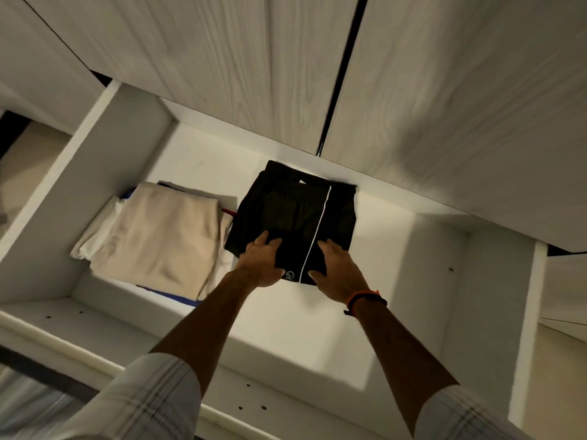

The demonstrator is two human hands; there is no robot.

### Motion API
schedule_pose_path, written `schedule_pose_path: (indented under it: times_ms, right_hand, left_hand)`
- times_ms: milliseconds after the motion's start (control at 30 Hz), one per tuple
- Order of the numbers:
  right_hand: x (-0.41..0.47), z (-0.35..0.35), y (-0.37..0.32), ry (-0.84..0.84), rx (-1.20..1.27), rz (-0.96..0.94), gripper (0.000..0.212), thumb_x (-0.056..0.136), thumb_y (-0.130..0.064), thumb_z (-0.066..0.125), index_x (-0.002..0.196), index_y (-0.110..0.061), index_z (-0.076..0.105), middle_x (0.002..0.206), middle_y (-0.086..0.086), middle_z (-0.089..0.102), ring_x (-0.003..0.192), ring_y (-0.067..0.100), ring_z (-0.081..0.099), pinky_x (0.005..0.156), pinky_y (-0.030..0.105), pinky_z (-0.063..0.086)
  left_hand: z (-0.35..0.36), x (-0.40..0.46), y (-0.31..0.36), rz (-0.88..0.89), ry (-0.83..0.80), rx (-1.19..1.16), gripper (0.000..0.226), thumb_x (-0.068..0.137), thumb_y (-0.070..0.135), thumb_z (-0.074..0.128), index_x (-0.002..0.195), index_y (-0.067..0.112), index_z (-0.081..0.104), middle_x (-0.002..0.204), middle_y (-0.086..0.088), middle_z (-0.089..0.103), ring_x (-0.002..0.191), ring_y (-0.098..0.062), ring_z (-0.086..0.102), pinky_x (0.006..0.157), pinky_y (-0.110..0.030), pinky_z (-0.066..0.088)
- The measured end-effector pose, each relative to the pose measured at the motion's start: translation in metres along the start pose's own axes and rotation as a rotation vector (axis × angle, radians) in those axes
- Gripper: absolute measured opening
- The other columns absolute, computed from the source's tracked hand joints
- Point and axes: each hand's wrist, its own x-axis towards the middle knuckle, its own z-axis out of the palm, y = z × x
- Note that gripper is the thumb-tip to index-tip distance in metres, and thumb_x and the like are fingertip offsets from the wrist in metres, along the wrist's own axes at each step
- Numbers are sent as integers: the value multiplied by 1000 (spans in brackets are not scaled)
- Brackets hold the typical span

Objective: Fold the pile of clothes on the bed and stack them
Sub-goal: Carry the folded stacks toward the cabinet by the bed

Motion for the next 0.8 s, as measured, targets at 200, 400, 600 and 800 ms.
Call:
schedule_pose_path:
  times_ms: [200,400,600,800]
  right_hand:
    - [-50,-29,-3,41,57,-81,71,94,-26,64,153,-11,27,159,9,29,146,28,27,118,42,30]
    - [-116,-54,18,65,87,-225,67,93,-24,66,150,-10,34,153,9,38,141,27,36,115,37,35]
    - [-189,-66,54,43,201,-335,60,92,-24,68,143,-11,41,144,10,48,131,25,48,107,34,41]
    - [-245,-75,82,-17,190,-399,53,91,-21,69,138,-11,47,137,10,54,119,23,58,98,33,50]
  left_hand:
    - [-3,-57,36,-29,124,-134,77,87,32,69,151,15,28,158,-13,22,143,-38,26,115,-49,32]
    - [14,-134,89,-111,278,-283,74,88,30,70,149,9,32,153,-13,34,139,-29,37,112,-36,35]
    - [52,-220,132,-240,392,-393,66,91,34,66,146,12,37,149,-11,41,134,-25,43,108,-31,37]
    - [96,-285,159,-326,489,-606,61,90,34,68,141,13,43,145,-8,47,127,-25,51,103,-35,46]
